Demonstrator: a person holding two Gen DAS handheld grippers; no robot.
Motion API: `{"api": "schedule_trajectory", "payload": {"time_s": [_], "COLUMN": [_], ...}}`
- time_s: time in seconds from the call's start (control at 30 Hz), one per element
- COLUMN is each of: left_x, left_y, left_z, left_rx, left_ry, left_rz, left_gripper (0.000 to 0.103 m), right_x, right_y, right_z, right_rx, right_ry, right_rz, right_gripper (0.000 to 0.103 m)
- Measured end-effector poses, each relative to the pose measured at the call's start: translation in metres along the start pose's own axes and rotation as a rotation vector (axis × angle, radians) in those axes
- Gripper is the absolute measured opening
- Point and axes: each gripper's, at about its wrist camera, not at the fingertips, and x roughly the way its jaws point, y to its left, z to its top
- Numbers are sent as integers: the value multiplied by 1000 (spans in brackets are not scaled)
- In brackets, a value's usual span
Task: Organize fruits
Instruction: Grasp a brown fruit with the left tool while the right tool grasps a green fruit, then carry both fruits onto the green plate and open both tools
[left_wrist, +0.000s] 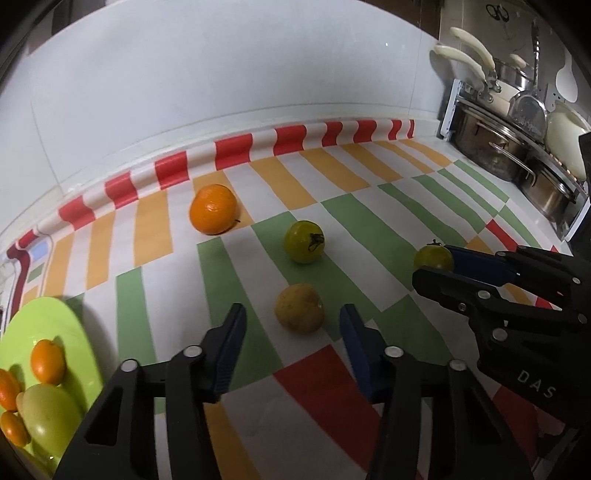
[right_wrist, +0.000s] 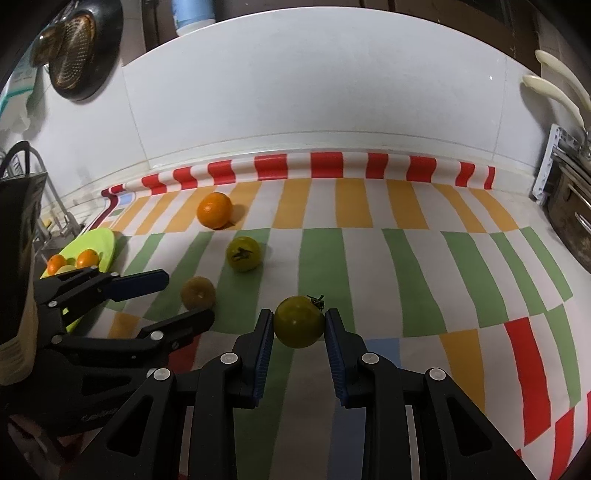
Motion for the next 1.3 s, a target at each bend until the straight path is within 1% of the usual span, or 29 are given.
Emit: {"api": "schedule_trajectory", "payload": {"time_s": [0.07,0.17,0.2,0.27,0.6,0.9,1.3], "left_x": [4,9,10,11,-6,-47,-107], "left_y": [-1,-3,-3,-4,-1,5,25], "left_z": [2,4,5,6,2,-2,-22], "left_rx": [1,2,2,6,-12,-45,-110], "left_ry": [9,19,20,19,9,-41,-107], "left_rz": [-6,-19,-21,-21,-26,3,64], "left_gripper": [47,37,32,28,28,28,28], "right_x": [2,3,3,4,-1,-26,-67], "right_y": [-3,-5,-6,-7,-2,14,58], "right_z": [0,-1,-1,0,0,3,3], "right_rx": [6,11,13,16,7,-11,-69], "right_ry": [3,6,6,7,-4,-38,-94], "right_rz": [-3,-2,-2,2,9,27,76], "right_gripper": [29,29,29,29,29,29,29]}}
